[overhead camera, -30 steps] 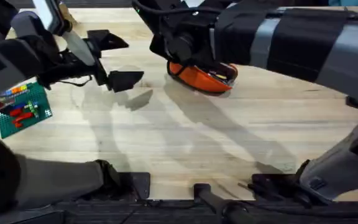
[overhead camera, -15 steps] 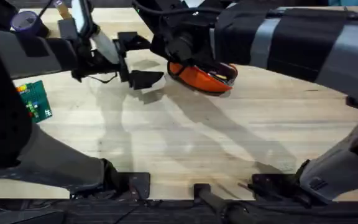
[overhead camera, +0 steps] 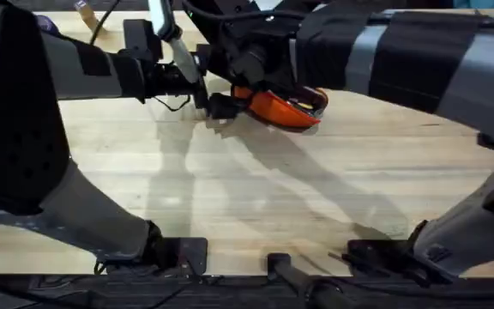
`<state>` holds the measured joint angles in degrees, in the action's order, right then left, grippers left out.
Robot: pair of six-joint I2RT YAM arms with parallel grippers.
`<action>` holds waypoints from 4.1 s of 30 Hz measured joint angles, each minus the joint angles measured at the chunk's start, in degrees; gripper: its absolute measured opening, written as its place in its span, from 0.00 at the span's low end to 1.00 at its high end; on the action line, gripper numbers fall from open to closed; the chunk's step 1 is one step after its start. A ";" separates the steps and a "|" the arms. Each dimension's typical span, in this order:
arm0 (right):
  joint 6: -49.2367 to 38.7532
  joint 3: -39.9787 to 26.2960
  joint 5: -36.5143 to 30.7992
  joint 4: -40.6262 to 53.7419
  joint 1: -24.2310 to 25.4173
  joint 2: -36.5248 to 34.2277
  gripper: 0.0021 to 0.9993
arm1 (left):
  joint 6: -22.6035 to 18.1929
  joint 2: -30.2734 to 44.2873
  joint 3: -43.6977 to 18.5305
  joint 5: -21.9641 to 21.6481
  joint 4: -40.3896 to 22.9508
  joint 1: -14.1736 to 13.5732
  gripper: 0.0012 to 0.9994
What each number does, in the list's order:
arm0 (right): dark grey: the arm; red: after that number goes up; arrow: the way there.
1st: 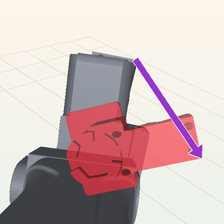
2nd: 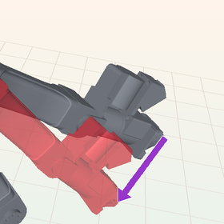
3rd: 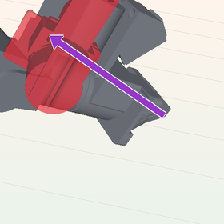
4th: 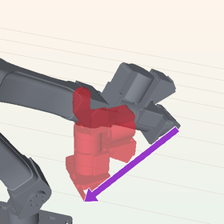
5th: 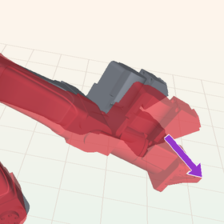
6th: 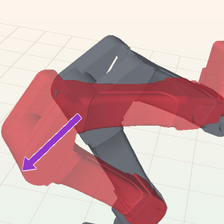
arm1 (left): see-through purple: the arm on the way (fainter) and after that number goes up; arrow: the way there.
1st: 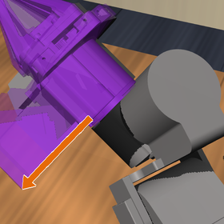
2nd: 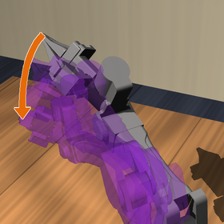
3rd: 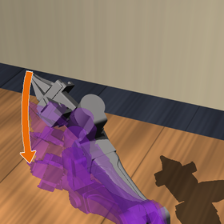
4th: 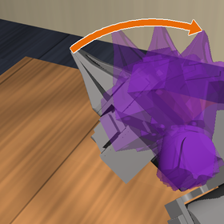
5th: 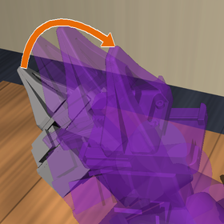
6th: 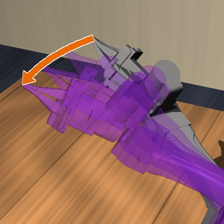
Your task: Unzip the bag, pick up the pens from the table one at a time and place them inside, then zip the bag closed.
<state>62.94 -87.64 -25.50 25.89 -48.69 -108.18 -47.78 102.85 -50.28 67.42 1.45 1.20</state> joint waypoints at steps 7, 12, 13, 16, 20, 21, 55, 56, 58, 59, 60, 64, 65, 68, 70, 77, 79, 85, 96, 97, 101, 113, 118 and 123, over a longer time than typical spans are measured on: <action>0.00 0.00 0.00 -0.01 0.00 0.01 0.03 | 1.59 1.49 0.00 -2.25 0.35 -1.77 0.99; -0.39 0.00 0.00 -0.02 0.00 0.00 0.03 | 2.05 1.50 0.00 -3.31 0.94 -1.71 0.82; -0.42 0.00 0.00 -0.02 0.00 0.00 0.03 | 2.03 1.50 0.00 -3.54 1.07 -1.71 0.74; -0.46 0.01 0.01 -0.02 0.00 0.00 0.03 | 2.15 1.50 0.00 -3.91 1.41 -1.71 0.57; -0.48 0.01 0.02 -0.02 0.00 0.01 0.03 | 2.17 1.50 0.00 -4.56 1.85 -1.65 0.33; -0.52 0.00 0.04 0.02 0.00 0.02 0.03 | 2.16 1.50 0.00 -4.79 1.86 -1.65 0.24; -1.95 0.00 0.57 5.98 1.99 0.18 0.03 | 2.18 1.50 0.00 -5.34 2.23 -1.65 0.04; -1.95 0.00 0.80 6.11 2.16 0.43 0.03 | 2.18 1.50 0.00 -5.34 2.23 -1.65 0.04; -1.95 0.00 1.20 6.69 2.49 1.16 0.03 | 2.18 1.50 0.00 -5.33 2.25 -1.65 0.04; -1.95 0.00 1.37 7.15 2.66 1.60 0.03 | 2.18 1.50 0.00 -5.32 2.27 -1.65 0.04; -1.95 0.00 1.60 7.56 2.83 2.01 0.03 | 2.18 1.50 0.00 -5.30 2.32 -1.65 0.04; -1.95 0.00 2.29 9.58 3.67 2.93 0.03 | 2.18 1.50 0.00 -5.30 2.45 -1.71 0.04; -1.95 0.00 2.46 10.12 3.90 2.95 0.03 | 2.18 1.50 0.00 -5.30 2.45 -1.71 0.04; -1.95 0.00 2.80 11.49 4.54 2.97 0.03 | 2.18 1.50 0.00 -5.31 2.44 -1.72 0.04; -1.97 0.00 2.84 12.39 5.04 3.06 0.03 | 2.18 1.50 0.00 -5.32 2.45 -1.78 0.04; -1.97 -0.02 2.80 15.54 7.78 4.50 0.03 | 2.18 1.50 0.00 -5.32 2.45 -1.82 0.04; -2.09 -0.02 2.78 16.42 8.36 4.74 0.03 | 2.18 1.50 0.00 -5.30 2.43 -1.80 0.04; -2.16 -0.07 2.86 18.81 9.73 4.74 0.03 | 2.18 1.50 0.00 -5.32 2.45 -1.82 0.04; -2.17 -0.07 3.87 23.45 12.43 5.92 0.03 | 2.18 1.50 0.00 -5.28 2.45 -1.82 0.04; -2.16 -0.07 3.87 23.95 12.78 6.29 0.03 | 2.18 1.50 0.00 -5.27 2.44 -1.82 0.04; -2.16 -0.08 3.89 25.81 14.21 7.64 0.03 | 2.18 1.50 0.00 -4.95 2.43 -1.82 0.04; -2.34 -0.09 1.69 33.63 18.31 8.22 0.03 | 2.20 1.50 0.00 -4.42 2.25 -2.06 0.04; -2.40 -0.09 1.05 35.26 18.74 8.69 0.03 | 2.20 1.50 0.00 -4.17 2.23 -2.06 0.04; -2.56 -0.09 0.85 37.57 18.93 8.70 0.03 | 2.20 1.50 0.00 -4.03 2.21 -2.02 0.04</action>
<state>60.38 -87.72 -24.65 63.46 -29.76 -99.48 -45.58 104.36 -50.28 63.40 3.66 -0.82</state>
